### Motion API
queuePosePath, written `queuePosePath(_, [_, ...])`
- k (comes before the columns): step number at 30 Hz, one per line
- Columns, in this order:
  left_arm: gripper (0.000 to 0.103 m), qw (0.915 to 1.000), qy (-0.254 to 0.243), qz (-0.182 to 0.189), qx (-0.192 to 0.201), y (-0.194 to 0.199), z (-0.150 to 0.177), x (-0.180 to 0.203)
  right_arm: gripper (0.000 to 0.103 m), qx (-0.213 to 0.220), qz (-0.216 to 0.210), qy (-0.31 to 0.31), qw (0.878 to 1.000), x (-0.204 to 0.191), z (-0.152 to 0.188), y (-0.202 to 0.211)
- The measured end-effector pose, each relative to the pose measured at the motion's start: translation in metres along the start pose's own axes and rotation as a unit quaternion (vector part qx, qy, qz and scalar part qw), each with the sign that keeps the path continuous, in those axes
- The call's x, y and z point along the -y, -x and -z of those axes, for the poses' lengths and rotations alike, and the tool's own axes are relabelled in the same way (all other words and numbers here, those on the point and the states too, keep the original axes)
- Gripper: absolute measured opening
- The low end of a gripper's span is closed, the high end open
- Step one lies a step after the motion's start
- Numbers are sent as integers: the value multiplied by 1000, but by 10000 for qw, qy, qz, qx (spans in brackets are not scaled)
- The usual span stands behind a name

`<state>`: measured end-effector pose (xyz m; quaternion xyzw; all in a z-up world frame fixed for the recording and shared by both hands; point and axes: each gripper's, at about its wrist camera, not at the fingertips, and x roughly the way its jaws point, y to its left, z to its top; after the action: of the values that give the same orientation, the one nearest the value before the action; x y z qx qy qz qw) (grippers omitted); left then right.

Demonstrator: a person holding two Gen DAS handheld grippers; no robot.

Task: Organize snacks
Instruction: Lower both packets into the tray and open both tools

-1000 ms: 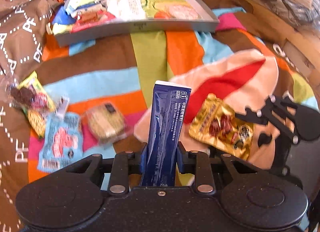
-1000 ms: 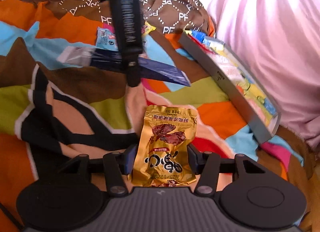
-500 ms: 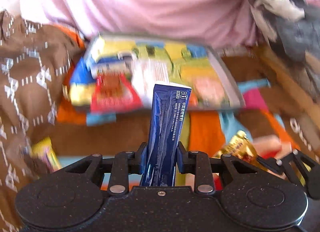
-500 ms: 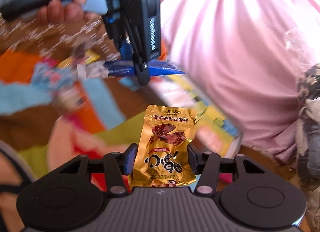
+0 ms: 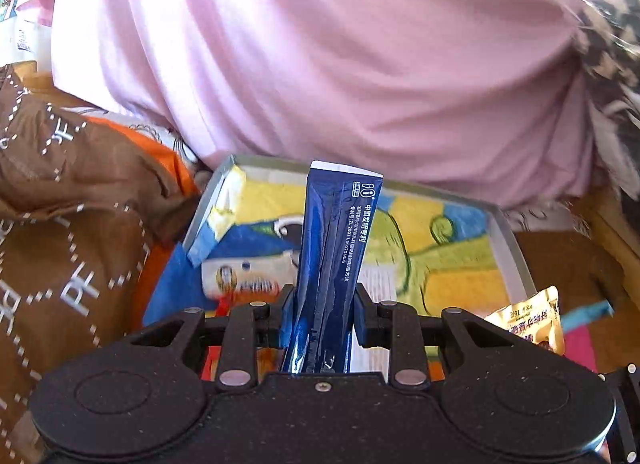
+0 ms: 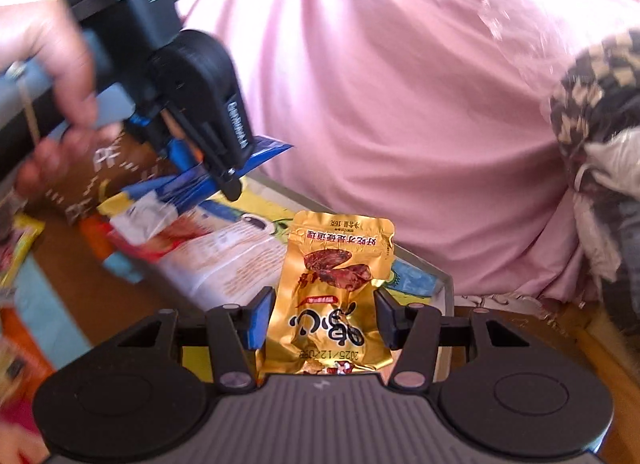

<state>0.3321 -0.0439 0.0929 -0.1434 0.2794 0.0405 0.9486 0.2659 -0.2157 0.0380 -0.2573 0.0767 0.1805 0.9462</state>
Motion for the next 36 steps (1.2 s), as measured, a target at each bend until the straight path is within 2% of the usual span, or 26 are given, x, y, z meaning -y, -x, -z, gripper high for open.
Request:
queuePosePath(4, [31,9998,-197,-57,-67,-16,-7,3,57,-143,174,-189,9996,11,3,-17])
queuePosePath(9, [31,9997,-175,-99,-111,-29,-9,-2,57,-494,167,-663,9964,25,2,-36])
queuePosePath(14, [32,9996,-140,-188,-128,-38,-11,-5,58,-845,50,-1356,9871,38,8,-50])
queuePosePath(19, [32,9990,-108,-364,-223,-44,-15,-7,58,-950,6,-1687,9811,47,11,-56])
queuePosePath(21, [33,9985,-93,-453,-279,-47,-16,-8,60,-954,-10,-1678,9812,47,10,-57])
queuePosePath(22, [34,9982,-99,-499,-315,-49,-16,-9,65,-960,-15,-1653,9816,46,10,-57])
queuePosePath(23, [39,9979,-76,-549,-325,-50,-16,-10,74,-960,-15,-1625,9820,46,10,-57])
queuePosePath(24, [52,9977,-27,-579,-342,-51,-16,-12,78,-937,-3,-1603,9826,45,10,-57])
queuePosePath(25, [61,9975,50,-602,-368,-52,-16,-14,84,-896,14,-1589,9832,44,9,-55])
queuePosePath(26, [74,9973,142,-623,-362,-52,-16,-17,86,-847,28,-1571,9839,44,9,-53])
queuePosePath(27, [77,9971,216,-639,-347,-51,-16,-19,88,-816,37,-1545,9846,44,9,-51])
queuePosePath(31, [79,9973,400,-592,-192,-43,-15,-26,97,-668,189,-1542,9856,46,8,-42])
queuePosePath(32, [83,9973,438,-578,-116,-40,-15,-28,99,-624,221,-1581,9852,47,8,-39])
queuePosePath(36, [90,9971,555,-485,164,-25,-12,-29,103,-400,421,-1593,9855,46,5,-25])
